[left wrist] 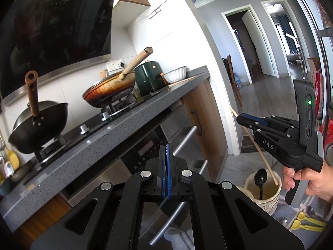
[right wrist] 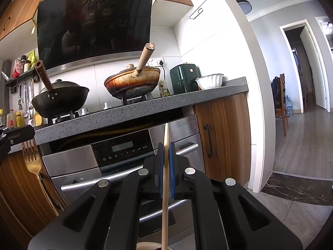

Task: Organize utensils
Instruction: 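Lift the chopstick with the right tool into the holder while the left tool inserts the gold fork, then open both tools to release the chopstick and gold fork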

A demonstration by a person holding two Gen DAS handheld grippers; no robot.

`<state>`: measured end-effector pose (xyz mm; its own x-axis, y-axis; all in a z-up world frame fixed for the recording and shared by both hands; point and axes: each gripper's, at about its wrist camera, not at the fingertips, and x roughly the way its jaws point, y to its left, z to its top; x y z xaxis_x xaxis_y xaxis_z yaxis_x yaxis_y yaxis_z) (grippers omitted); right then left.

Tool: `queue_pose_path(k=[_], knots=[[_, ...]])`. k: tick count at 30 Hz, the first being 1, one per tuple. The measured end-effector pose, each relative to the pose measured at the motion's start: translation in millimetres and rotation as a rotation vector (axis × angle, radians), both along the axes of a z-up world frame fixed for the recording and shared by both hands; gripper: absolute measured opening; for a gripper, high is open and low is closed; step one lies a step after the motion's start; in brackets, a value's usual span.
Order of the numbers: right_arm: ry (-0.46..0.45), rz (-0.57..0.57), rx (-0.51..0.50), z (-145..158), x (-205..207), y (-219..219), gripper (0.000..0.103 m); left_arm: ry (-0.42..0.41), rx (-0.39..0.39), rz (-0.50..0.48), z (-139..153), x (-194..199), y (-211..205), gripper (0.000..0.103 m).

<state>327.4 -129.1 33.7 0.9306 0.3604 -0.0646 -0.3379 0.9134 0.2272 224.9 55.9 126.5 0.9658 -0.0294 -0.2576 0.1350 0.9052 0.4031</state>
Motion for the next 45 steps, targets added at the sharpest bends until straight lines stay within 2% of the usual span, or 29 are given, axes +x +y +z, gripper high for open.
queue_pose_path(k=[8,14,20,24,27,29,30,31,34,36,39,42,45], knots=[[0.063,0.033,-0.040,-17,-13,-11,0.005,0.034,-0.018,-0.018,-9,-3,-2,0.002],[0.153,0.090,-0.025,-29,-35,-24,0.005,0.081,-0.033,-0.031,-21,-10,-4,0.002],[0.132,0.088,-0.057,-26,-60,-21,0.005,0.133,-0.040,-0.023,-34,-11,-7,0.003],[0.172,0.101,-0.051,-22,-58,-23,0.005,0.165,-0.103,-0.013,-31,-8,1,0.003],[0.205,0.108,-0.033,-20,-53,-27,0.010,0.184,-0.134,0.001,-29,-4,6,0.004],[0.201,0.104,-0.049,-18,-55,-27,0.012,0.186,-0.146,0.012,-26,-5,9,0.013],[0.200,0.111,-0.051,-17,-56,-27,0.018,0.182,-0.162,0.013,-25,-6,11,0.022],[0.198,0.115,-0.052,-16,-59,-28,0.024,0.175,-0.181,0.013,-23,-8,14,0.025],[0.193,0.121,-0.052,-11,-70,-30,0.026,0.164,-0.231,0.017,-16,-18,20,0.027],[0.204,0.123,-0.046,-8,-78,-32,0.029,0.149,-0.248,0.009,-13,-29,20,0.036],[0.221,0.133,-0.037,-3,-93,-38,0.043,0.146,-0.256,-0.013,-13,-48,18,0.039],[0.245,0.154,-0.038,1,-115,-45,0.059,0.154,-0.288,-0.042,-19,-72,14,0.058],[0.265,0.164,-0.046,0,-138,-54,0.070,0.184,-0.321,-0.068,-31,-93,9,0.065]])
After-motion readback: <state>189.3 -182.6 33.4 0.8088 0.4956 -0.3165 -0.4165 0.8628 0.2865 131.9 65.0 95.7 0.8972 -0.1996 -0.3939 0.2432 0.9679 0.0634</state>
